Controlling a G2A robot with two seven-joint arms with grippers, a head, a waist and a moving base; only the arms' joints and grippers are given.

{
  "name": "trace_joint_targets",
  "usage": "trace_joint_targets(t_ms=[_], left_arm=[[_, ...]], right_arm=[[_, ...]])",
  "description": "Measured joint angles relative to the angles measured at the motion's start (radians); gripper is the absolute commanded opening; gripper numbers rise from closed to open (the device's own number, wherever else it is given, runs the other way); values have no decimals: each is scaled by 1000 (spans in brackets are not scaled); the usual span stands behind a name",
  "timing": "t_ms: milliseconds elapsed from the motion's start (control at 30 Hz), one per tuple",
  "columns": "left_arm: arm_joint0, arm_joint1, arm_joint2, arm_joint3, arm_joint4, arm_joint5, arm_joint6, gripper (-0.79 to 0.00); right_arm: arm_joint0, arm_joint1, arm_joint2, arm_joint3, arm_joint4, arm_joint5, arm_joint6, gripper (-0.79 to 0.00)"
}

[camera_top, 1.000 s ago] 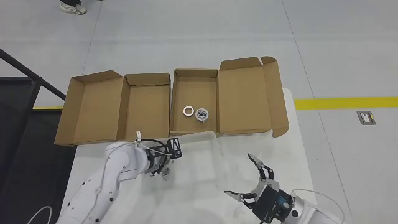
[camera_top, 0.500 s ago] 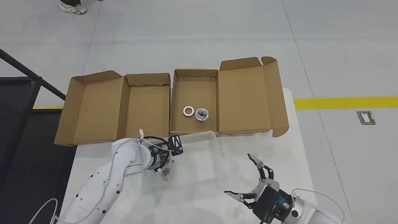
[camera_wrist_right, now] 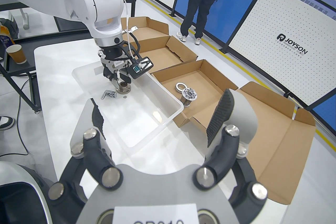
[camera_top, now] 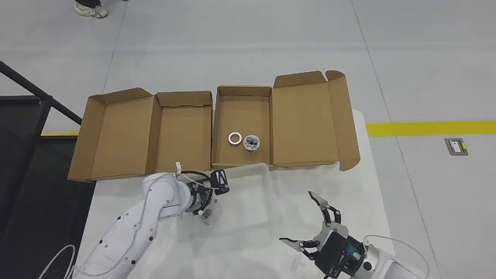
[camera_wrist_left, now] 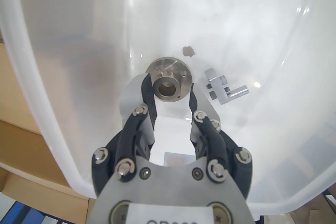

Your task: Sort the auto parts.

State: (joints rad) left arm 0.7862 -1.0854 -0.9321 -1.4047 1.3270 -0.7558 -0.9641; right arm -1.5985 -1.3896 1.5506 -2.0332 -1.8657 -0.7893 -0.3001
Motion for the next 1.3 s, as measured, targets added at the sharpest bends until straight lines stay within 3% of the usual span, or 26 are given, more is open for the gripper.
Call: trace_joint_targets(t_ms=[533, 600, 667, 700, 867, 1067, 1300], left_arm=[[-17, -10, 27, 32, 11, 23, 7, -477], [-18, -11, 30, 36, 13, 28, 9, -548], [-19, -12, 31, 38, 14, 33, 13, -730], [-19, -12, 31, 40, 14, 35, 16, -785], [-11, -11, 24, 28, 12, 38, 27, -785], [30, 6, -35, -47, -23, 35, 30, -785], [154, 48, -188, -284, -75, 39, 17, -785]], right_arm=[[0, 0, 0, 0, 0, 0, 0, 0], [0, 0, 0, 0, 0, 0, 0, 0], [0, 0, 0, 0, 0, 0, 0, 0], [0, 0, 0, 0, 0, 0, 0, 0], [0, 0, 0, 0, 0, 0, 0, 0], [0, 0, 0, 0, 0, 0, 0, 0], [0, 0, 0, 0, 0, 0, 0, 0]])
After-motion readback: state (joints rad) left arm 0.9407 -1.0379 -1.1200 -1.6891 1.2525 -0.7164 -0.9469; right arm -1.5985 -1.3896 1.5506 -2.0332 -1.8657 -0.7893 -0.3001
